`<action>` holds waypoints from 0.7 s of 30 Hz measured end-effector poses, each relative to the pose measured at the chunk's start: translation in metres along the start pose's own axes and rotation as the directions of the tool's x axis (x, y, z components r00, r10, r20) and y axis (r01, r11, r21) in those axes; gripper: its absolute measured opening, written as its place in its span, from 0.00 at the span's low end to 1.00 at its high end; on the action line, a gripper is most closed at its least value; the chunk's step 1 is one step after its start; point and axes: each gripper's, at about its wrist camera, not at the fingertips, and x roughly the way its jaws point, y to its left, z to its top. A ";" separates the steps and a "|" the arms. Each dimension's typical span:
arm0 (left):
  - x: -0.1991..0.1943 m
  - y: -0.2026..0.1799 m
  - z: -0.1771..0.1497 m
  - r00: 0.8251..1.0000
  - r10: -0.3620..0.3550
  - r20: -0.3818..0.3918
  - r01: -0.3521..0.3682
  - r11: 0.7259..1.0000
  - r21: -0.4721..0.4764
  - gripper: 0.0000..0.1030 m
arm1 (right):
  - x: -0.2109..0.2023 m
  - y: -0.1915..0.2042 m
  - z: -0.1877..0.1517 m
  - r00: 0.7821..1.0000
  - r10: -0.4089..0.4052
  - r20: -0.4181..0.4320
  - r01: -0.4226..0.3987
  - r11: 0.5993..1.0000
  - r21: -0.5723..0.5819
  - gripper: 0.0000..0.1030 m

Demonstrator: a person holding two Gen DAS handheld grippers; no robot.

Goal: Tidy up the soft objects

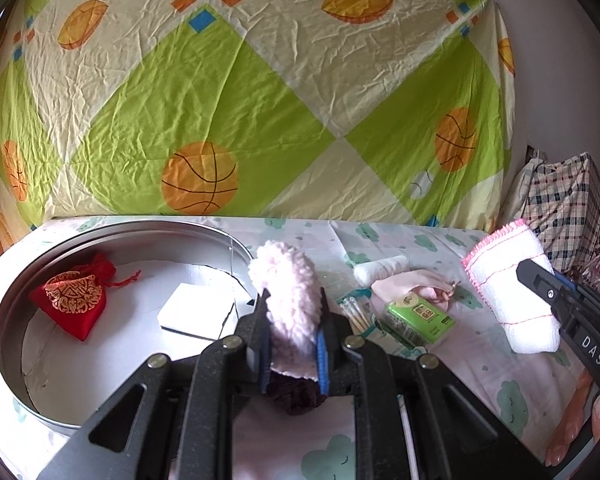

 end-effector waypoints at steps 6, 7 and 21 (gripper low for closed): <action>-0.005 0.006 -0.002 1.000 -0.007 0.006 0.007 1.000 -0.013 0.15 | 0.000 0.011 0.000 1.000 0.019 0.001 -0.019 1.000 -0.008 0.16; -0.005 0.008 -0.002 1.000 -0.009 0.005 0.009 1.000 -0.015 0.15 | 0.001 0.013 0.000 1.000 0.023 0.001 -0.023 1.000 -0.010 0.16; -0.018 0.017 -0.005 0.999 -0.013 0.032 0.014 0.999 -0.031 0.15 | 0.002 0.034 -0.001 0.998 0.063 0.003 -0.063 0.998 -0.019 0.16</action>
